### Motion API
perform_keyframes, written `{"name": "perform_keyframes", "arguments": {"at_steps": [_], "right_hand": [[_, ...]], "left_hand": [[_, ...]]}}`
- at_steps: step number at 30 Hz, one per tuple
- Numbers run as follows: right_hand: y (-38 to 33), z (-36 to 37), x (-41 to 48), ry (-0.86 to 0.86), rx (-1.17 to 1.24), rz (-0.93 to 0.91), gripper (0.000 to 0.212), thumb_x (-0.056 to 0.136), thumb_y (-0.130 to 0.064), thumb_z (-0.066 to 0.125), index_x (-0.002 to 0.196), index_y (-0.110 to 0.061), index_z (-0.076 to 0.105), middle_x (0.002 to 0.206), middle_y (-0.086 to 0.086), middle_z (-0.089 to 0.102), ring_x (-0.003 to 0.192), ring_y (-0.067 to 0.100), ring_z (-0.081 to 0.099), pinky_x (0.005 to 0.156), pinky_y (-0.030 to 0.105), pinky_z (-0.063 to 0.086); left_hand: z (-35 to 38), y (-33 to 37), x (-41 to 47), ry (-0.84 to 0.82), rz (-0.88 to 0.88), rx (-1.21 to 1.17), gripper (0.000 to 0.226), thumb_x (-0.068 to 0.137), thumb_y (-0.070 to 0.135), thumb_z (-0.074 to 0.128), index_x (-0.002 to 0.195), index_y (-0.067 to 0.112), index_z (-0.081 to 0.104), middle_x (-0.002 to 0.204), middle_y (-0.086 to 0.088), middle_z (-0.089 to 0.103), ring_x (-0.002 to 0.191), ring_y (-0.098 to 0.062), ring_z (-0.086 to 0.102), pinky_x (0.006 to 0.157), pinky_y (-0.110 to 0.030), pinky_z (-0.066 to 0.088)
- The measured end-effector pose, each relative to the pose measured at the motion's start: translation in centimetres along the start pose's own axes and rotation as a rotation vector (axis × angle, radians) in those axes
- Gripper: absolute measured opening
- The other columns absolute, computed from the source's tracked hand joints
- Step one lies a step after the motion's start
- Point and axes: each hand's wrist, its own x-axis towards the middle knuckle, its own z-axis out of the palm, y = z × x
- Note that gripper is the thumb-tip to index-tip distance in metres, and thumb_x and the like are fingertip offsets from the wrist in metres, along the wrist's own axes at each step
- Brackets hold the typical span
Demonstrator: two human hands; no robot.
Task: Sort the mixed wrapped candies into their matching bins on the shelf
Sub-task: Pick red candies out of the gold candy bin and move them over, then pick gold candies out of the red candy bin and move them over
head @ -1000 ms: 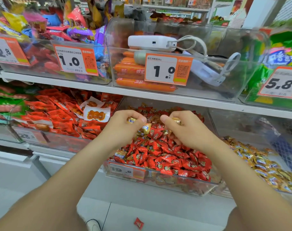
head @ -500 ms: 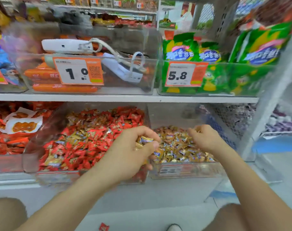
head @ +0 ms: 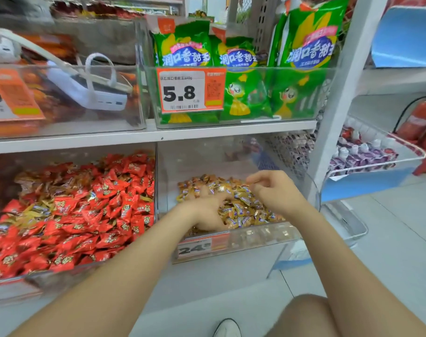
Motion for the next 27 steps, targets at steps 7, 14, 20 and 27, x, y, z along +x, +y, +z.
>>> {"name": "perform_keyframes", "arguments": {"at_steps": [7, 14, 20, 27], "right_hand": [[-0.7, 0.3, -0.5, -0.050, -0.047, -0.035, 0.019, 0.093, -0.013, 0.066, 0.099, -0.028, 0.077, 0.072, 0.001, 0.077, 0.071, 0.016, 0.072, 0.067, 0.036, 0.057], [-4.3, 1.1, -2.0, -0.035, -0.095, -0.165, 0.022, 0.095, -0.015, 0.064, 0.100, -0.033, 0.077, 0.069, -0.006, 0.073, 0.063, -0.001, 0.063, 0.060, 0.016, 0.046], [-12.1, 5.5, -5.6, -0.119, -0.075, -0.399, 0.021, 0.096, -0.018, 0.063, 0.106, -0.029, 0.077, 0.076, -0.009, 0.074, 0.070, 0.001, 0.067, 0.071, 0.018, 0.051], [-18.5, 13.0, -8.8, -0.375, -0.380, -0.763, 0.034, 0.097, -0.035, 0.070, 0.130, -0.033, 0.065, 0.107, -0.007, 0.065, 0.100, 0.011, 0.061, 0.092, 0.032, 0.051]], "left_hand": [[1.2, 1.1, 3.8, 0.070, 0.023, -0.029, 0.089, 0.090, 0.048, 0.078, 0.157, 0.051, 0.019, 0.162, -0.005, 0.009, 0.148, -0.051, 0.008, 0.107, -0.059, 0.039], [-0.8, 0.0, -2.2, 0.623, 0.152, -0.017, 0.019, 0.089, 0.037, 0.061, 0.102, 0.031, 0.073, 0.102, 0.003, 0.073, 0.103, -0.030, 0.067, 0.087, -0.044, 0.056], [-1.5, -6.2, -14.4, 0.995, 0.280, 0.022, 0.011, 0.088, 0.037, 0.057, 0.081, 0.029, 0.055, 0.065, 0.013, 0.048, 0.070, -0.013, 0.049, 0.062, -0.037, 0.044], [-2.2, -18.4, -21.5, 0.757, -0.439, 0.120, 0.052, 0.087, 0.062, 0.059, 0.128, 0.031, 0.053, 0.123, -0.001, 0.045, 0.117, -0.032, 0.038, 0.097, -0.048, 0.045]]}}
